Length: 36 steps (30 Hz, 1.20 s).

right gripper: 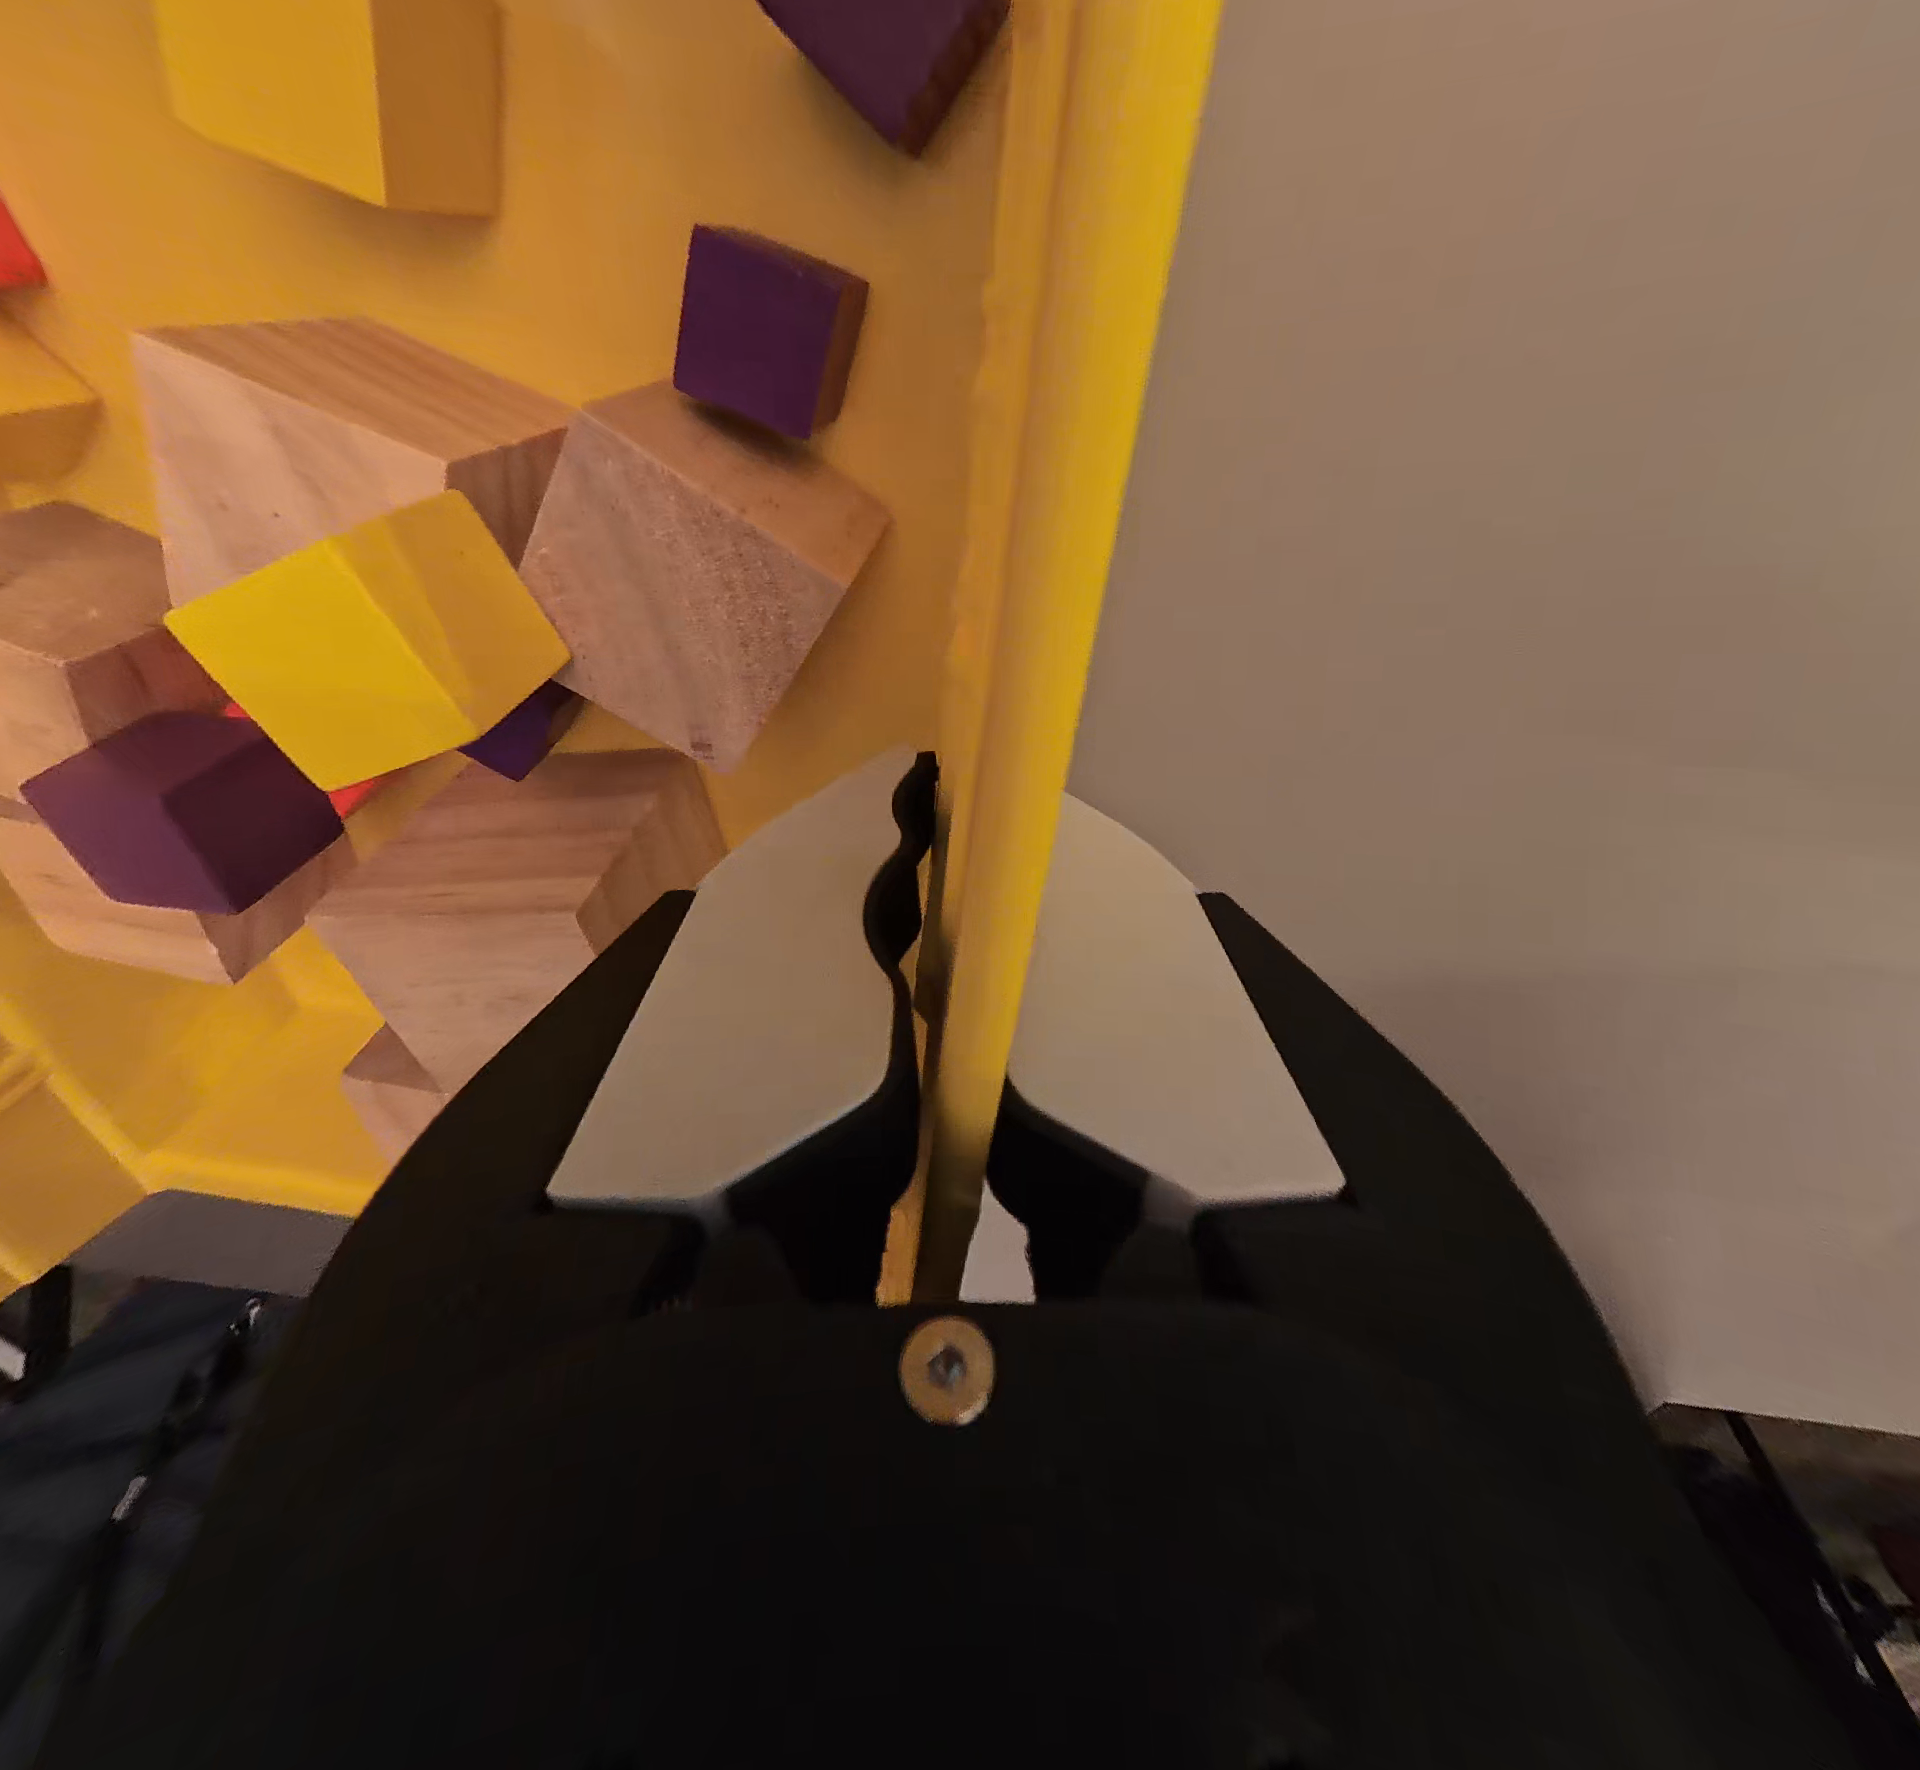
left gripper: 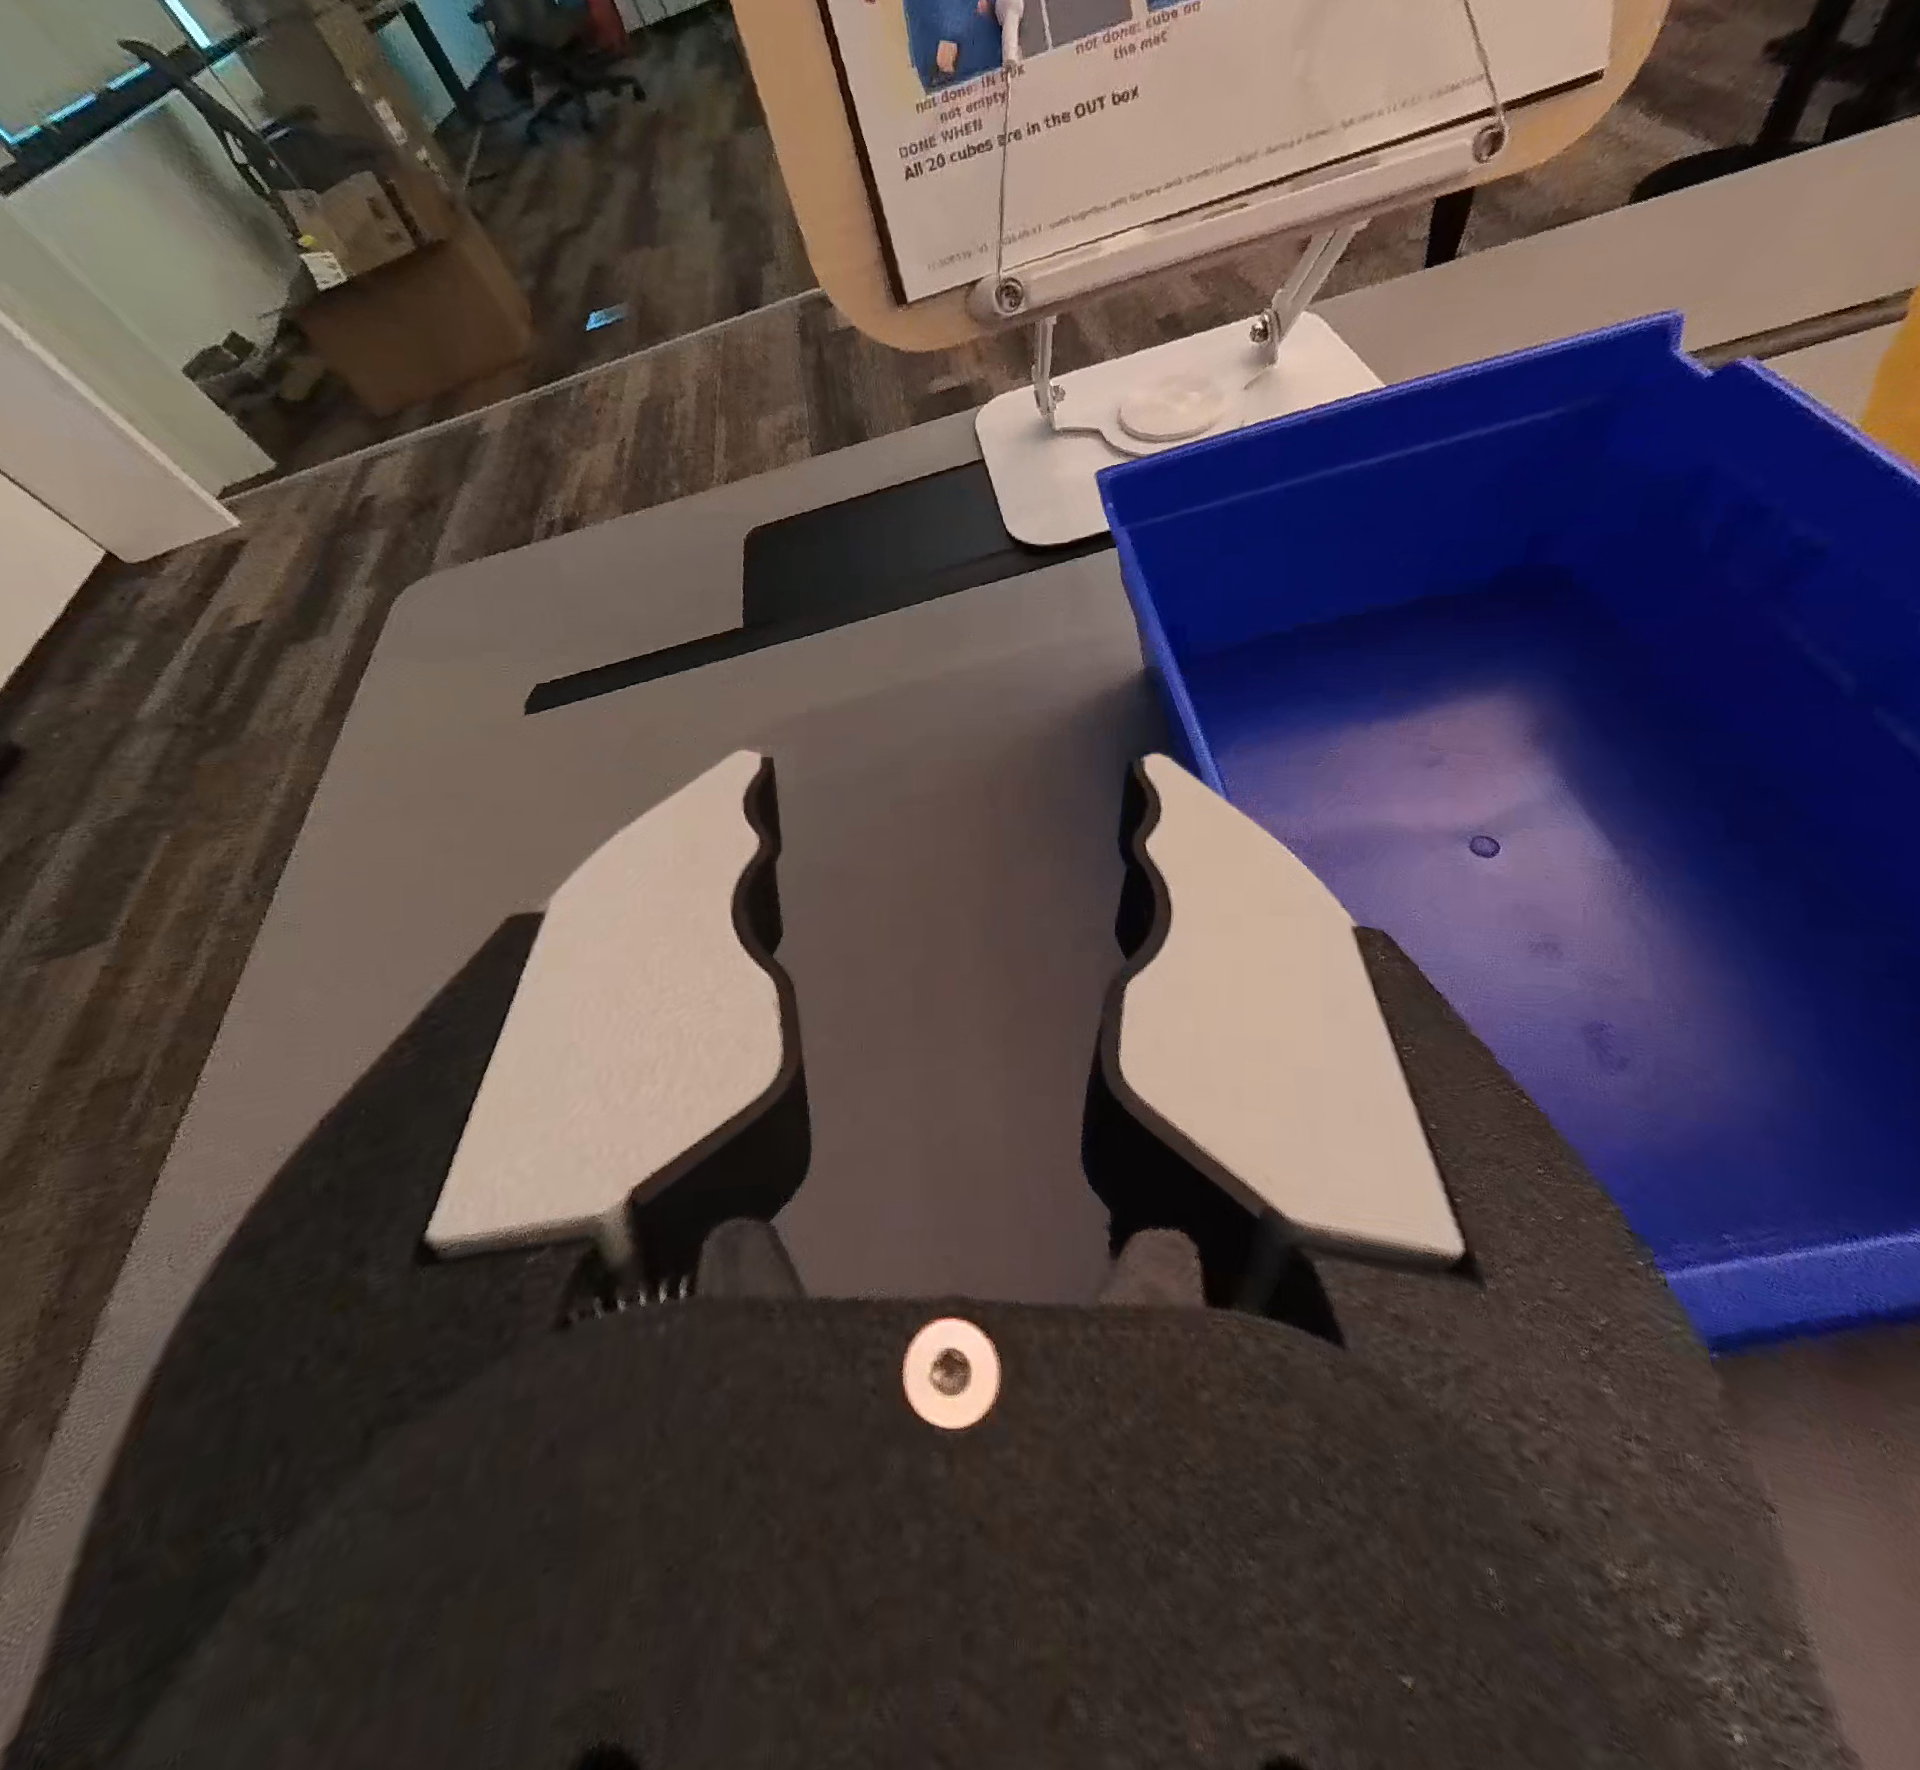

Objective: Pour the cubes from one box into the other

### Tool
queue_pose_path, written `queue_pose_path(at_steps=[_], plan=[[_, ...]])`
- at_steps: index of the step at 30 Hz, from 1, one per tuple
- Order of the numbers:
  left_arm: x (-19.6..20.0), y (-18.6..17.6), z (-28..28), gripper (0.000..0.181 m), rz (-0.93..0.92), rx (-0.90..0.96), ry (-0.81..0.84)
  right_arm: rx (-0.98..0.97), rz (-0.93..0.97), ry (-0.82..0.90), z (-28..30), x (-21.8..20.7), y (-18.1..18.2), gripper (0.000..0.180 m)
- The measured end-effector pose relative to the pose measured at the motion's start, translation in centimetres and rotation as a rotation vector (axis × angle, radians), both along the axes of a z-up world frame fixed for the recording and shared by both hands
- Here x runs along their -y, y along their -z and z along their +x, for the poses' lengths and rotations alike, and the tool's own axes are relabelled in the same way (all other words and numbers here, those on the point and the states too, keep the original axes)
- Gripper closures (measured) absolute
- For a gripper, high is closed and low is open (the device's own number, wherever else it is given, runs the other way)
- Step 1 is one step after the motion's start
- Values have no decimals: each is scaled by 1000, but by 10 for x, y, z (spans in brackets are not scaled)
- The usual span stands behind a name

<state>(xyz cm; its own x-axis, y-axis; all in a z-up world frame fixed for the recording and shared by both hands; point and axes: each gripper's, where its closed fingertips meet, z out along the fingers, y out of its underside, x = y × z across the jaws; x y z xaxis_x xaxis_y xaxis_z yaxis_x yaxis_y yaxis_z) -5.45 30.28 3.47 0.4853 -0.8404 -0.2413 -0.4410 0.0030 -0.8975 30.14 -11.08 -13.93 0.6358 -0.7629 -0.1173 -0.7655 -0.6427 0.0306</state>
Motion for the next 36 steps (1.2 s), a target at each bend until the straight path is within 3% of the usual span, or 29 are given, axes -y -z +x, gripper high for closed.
queue_pose_path(at_steps=[13, 26, 36], plan=[[-7, 36, -42, 127, -111, -22, 28, -97, -4, -11, -4, 2, 1, 176], [-12, 60, -112, 128, -186, -54, -15, -152, 20, 10, 5, 45, -2, 177], [-10, 64, -119, 128, -226, -36, -6, -135, 23, -5, 5, 48, -39, 176]])
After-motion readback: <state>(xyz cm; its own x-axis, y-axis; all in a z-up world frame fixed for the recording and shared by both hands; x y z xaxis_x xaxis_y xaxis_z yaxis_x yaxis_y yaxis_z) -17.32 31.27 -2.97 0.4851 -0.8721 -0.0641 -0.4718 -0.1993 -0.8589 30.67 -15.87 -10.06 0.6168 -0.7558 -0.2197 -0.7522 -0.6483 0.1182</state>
